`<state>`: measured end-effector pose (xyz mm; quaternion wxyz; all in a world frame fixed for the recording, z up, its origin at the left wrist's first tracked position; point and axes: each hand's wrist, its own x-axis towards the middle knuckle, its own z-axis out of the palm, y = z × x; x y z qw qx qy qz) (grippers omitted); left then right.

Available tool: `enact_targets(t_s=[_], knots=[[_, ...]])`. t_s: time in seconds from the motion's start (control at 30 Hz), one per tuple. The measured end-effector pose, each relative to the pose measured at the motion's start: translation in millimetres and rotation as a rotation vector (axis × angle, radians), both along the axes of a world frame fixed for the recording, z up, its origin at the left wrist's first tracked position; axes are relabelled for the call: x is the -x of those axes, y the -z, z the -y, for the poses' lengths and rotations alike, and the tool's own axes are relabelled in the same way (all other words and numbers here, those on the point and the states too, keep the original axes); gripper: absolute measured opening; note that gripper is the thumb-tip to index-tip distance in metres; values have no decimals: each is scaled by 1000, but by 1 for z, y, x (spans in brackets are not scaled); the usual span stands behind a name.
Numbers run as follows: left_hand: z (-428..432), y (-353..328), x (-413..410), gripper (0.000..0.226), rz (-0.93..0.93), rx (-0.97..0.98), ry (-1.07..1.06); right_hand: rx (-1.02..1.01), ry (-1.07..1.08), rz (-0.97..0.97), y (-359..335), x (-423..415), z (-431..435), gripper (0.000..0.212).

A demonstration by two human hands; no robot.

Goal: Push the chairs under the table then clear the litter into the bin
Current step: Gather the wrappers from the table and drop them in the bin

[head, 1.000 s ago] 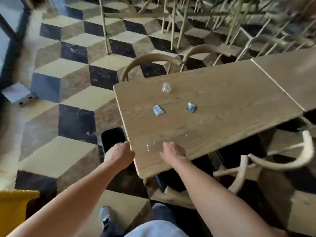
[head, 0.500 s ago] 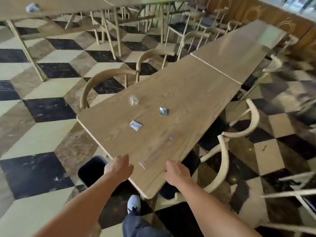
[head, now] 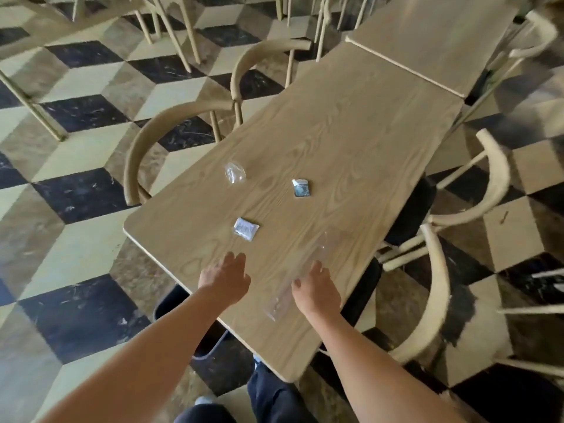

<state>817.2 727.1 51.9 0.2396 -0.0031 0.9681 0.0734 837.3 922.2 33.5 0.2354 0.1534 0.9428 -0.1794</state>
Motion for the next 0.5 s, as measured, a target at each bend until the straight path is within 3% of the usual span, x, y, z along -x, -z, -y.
enact_targets(t_s=[0.1,0.33,0.5], knots=[[3,16,27,29,-6,13,46,9,151,-6,15,9,1,72],[1,45,90,49,-108,-50,78,-41,281,61,48,26,12,95],[4,62,116,50,-31,-39,133,-80,323,-13,64,28,22,98]])
